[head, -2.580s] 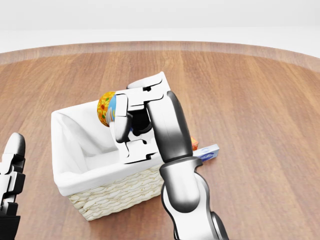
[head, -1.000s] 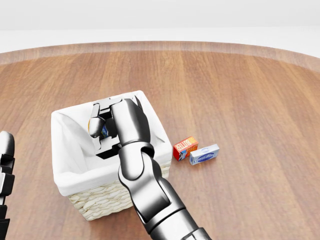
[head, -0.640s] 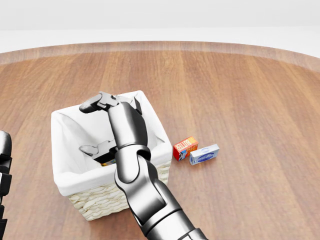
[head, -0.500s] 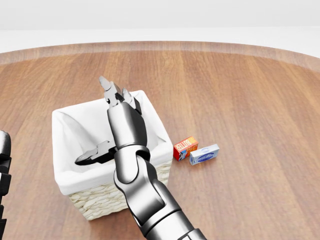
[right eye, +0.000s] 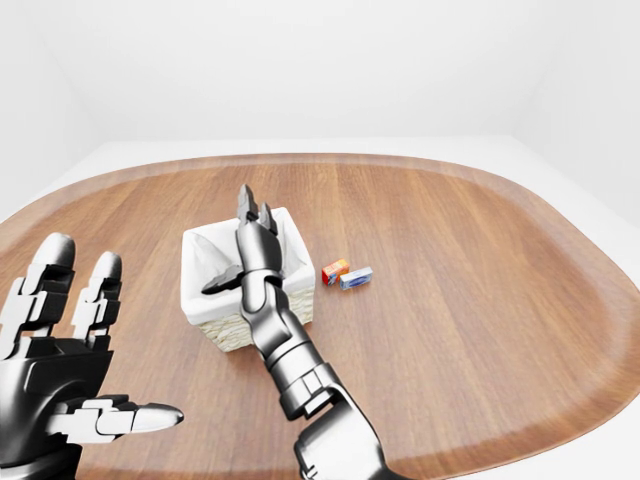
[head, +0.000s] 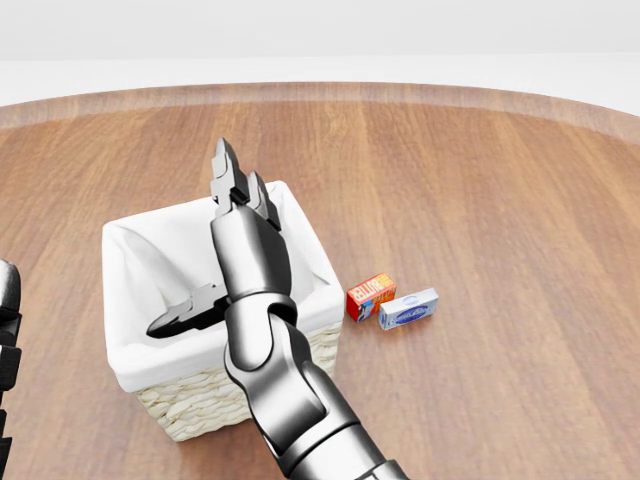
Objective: Pick up the alphabet soup and put it in the basket.
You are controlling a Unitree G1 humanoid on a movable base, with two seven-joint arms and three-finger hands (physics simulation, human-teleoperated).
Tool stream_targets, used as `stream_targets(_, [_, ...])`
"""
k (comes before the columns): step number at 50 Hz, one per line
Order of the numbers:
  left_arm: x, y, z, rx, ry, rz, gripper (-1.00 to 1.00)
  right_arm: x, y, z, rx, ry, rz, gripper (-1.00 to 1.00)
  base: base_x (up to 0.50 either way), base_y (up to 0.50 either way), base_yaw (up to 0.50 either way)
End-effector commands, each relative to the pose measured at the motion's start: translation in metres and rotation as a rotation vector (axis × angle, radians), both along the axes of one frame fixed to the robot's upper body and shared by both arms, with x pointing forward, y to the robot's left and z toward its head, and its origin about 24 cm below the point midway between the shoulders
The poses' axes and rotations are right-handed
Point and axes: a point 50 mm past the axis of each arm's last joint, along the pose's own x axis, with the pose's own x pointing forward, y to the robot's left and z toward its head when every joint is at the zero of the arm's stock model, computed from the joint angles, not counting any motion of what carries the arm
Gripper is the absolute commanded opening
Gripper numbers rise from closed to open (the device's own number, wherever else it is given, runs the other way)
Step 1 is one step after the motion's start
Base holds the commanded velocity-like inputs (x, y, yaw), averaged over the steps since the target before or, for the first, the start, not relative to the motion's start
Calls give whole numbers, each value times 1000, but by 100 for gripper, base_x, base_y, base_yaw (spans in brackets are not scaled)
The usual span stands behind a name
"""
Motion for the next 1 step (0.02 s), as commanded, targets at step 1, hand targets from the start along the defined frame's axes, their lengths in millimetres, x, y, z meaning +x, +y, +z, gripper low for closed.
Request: stream_targets(1, [0,0,0,0,0,0,100,-2,0,0,-4,-7,4,100,0,0,0])
